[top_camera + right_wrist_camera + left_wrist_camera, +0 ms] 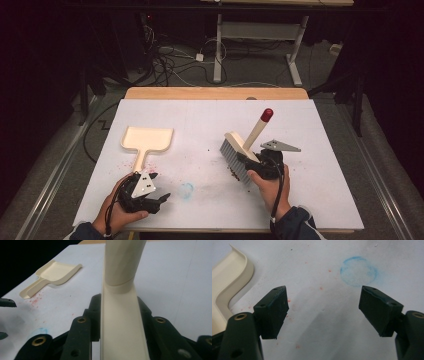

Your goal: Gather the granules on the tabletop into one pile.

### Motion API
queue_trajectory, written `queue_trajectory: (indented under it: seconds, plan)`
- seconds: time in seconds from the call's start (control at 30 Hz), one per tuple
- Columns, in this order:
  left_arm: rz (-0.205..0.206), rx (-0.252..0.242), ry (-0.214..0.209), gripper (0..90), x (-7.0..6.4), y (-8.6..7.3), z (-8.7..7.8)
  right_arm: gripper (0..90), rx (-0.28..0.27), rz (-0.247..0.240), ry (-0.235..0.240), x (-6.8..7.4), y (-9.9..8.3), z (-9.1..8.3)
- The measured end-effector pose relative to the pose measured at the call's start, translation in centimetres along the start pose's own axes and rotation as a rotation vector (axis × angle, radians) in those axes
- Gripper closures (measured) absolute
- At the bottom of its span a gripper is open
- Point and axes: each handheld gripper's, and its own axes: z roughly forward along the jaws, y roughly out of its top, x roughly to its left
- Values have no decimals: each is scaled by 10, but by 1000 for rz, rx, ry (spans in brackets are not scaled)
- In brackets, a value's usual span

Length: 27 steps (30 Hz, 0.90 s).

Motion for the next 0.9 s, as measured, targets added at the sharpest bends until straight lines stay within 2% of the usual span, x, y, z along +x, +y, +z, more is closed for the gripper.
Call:
queue_trajectory:
  seconds: [0.1, 0.2, 0.27, 0.3, 0.33, 0.37, 0.43, 0.53, 0.63, 0.8, 0.9]
  plan:
    - [-2, 3, 4, 228, 1, 0, 0, 674, 3, -121, 27, 1, 18, 2]
    - [-3, 6, 8, 228, 2, 0, 1, 674, 11, -295, 15, 4, 35, 12]
    - [-1, 11, 10, 228, 2, 0, 2, 674, -2, -421, 56, 5, 44, 21]
    - [1, 13, 10, 228, 2, 0, 3, 674, 8, -471, 58, 6, 48, 27]
    - [3, 17, 10, 228, 1, 0, 3, 674, 7, -514, 61, 7, 50, 33]
    - [4, 19, 9, 228, 1, 0, 3, 674, 13, -544, 87, 8, 53, 39]
    - [10, 24, 13, 228, 1, 0, 3, 674, 43, -606, 106, 11, 57, 52]
    - [4, 22, 13, 228, 1, -2, 3, 674, 75, -646, 152, 18, 58, 69]
    - [5, 22, 11, 228, 2, -3, 2, 674, 99, -664, 147, 25, 55, 82]
    - [5, 25, 9, 228, 1, -4, 3, 675, 164, -689, 144, 29, 51, 88]
    - [11, 29, 11, 228, 1, -3, 3, 675, 207, -659, 154, 24, 50, 85]
